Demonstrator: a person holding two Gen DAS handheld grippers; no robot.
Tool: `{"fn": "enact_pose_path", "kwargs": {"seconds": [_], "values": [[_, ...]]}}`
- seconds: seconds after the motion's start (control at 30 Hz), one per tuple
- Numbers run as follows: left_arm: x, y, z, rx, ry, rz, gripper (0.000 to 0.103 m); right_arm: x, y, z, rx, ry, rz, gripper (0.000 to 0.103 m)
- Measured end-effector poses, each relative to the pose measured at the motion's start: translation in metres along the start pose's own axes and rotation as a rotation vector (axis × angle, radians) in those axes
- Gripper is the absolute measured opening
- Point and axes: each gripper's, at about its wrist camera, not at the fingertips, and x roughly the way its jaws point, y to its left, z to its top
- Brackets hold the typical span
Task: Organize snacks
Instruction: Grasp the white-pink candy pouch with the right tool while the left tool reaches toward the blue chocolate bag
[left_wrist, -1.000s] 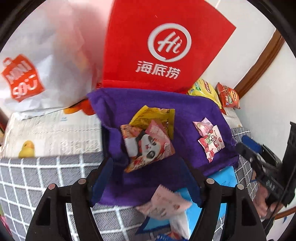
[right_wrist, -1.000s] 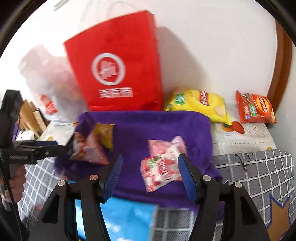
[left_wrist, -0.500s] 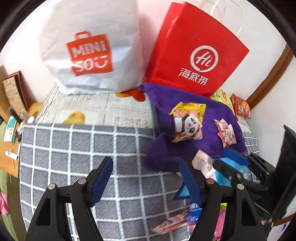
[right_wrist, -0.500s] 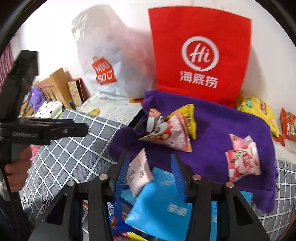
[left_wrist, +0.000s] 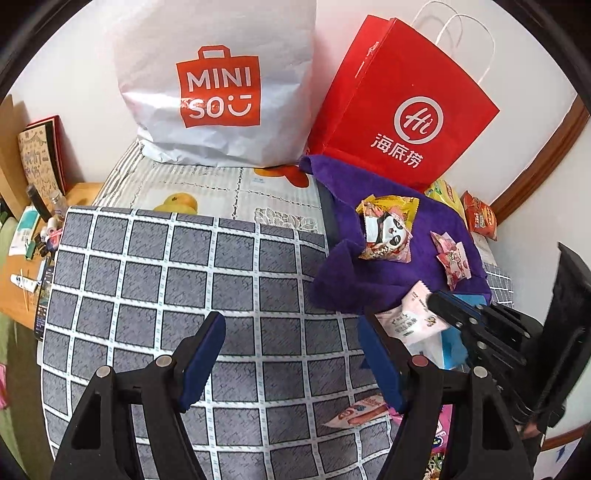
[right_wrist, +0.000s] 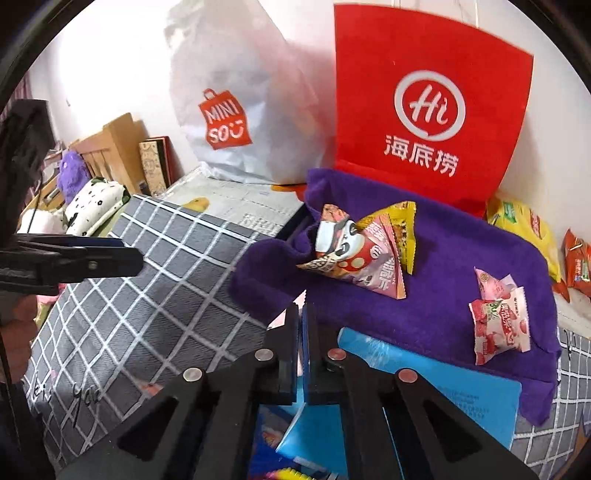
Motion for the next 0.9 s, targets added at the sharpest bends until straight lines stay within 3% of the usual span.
{"fn": "enact_pose_path", "kwargs": {"seconds": [0.2, 0.43, 0.57, 0.7, 0.8, 0.9], "values": [[-0.005, -0.010, -0.013, 0.005, 0.004, -0.003, 0.072, -0.056, 0.000, -0.007, 0.060, -0.097, 0.039, 0.001], [-0.008, -0.037, -0.030, 0.031, 0.012, -0.018, 0.072, -0.136, -0.018, -0.044, 0.112, -0.177, -0.005, 0.001], [-0.007, -0.054, -0.040, 0.052, 0.022, -0.025, 0.072, -0.159, -0.042, -0.082, 0.169, -0.141, -0.026, 0.001], [-0.008, -0.071, -0.050, 0.069, 0.030, -0.027, 0.072, -0.147, -0.072, -0.124, 0.283, -0.051, 0.015, 0.001], [-0.008, -0.080, -0.056, 0.086, 0.034, -0.016, 0.072, -0.134, -0.092, -0.147, 0.312, 0.005, -0.044, 0.001], [-0.009, -0.085, -0.061, 0.101, 0.042, 0.006, 0.072, -0.134, -0.116, -0.162, 0.364, 0.007, -0.095, 0.008]]}}
